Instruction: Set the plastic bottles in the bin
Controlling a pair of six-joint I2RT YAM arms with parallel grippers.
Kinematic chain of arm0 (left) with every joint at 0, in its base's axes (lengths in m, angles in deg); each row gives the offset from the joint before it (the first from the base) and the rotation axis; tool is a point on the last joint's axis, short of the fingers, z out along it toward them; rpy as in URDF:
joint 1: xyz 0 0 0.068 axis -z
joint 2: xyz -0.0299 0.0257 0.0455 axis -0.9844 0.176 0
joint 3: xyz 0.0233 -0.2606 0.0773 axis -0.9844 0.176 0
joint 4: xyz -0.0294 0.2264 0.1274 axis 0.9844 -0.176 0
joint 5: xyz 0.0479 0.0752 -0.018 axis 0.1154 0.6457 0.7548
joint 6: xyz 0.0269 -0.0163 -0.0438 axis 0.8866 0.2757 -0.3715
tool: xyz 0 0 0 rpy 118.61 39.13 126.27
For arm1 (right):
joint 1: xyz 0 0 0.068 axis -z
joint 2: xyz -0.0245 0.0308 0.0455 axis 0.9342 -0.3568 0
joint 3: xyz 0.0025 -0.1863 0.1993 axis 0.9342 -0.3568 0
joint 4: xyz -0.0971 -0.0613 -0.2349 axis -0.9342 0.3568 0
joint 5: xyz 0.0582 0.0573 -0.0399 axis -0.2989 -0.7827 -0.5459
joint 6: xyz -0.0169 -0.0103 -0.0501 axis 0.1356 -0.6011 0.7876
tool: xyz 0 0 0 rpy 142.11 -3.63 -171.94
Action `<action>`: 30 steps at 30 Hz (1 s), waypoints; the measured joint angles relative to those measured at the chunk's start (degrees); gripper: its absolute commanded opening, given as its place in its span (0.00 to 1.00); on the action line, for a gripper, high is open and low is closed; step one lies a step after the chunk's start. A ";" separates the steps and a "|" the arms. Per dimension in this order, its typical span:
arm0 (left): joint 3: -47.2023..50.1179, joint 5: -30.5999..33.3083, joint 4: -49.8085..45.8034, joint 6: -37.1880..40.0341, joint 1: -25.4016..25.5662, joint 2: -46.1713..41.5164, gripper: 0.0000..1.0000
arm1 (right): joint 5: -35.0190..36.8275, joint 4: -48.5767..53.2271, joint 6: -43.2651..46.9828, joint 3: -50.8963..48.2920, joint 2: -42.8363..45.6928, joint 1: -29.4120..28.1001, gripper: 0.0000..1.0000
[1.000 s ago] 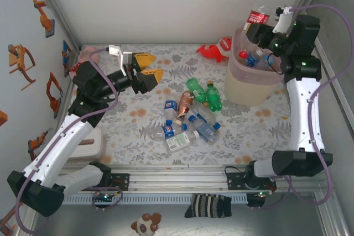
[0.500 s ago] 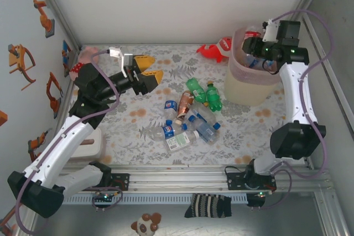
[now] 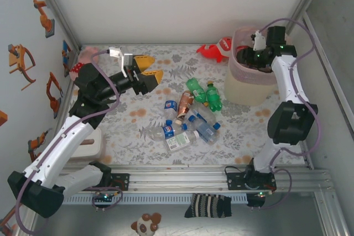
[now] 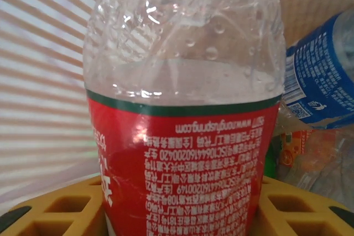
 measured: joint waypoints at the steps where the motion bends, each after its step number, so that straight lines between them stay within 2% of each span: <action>1: 0.00 0.00 0.00 0.00 0.00 0.07 0.83 | 0.44 0.63 0.39 0.39 -1.16 0.00 0.51; 7: 0.00 0.02 -0.39 0.00 -0.04 0.20 0.83 | 2.78 5.03 1.70 3.89 -7.58 -0.35 0.56; 16: 0.00 0.20 -1.11 0.00 -0.31 0.22 0.83 | 2.99 7.93 2.27 6.08 -8.28 -0.48 0.78; 30: -0.15 2.67 -5.70 0.50 -0.31 0.42 0.82 | 5.55 8.61 1.33 6.95 2.73 -0.48 0.77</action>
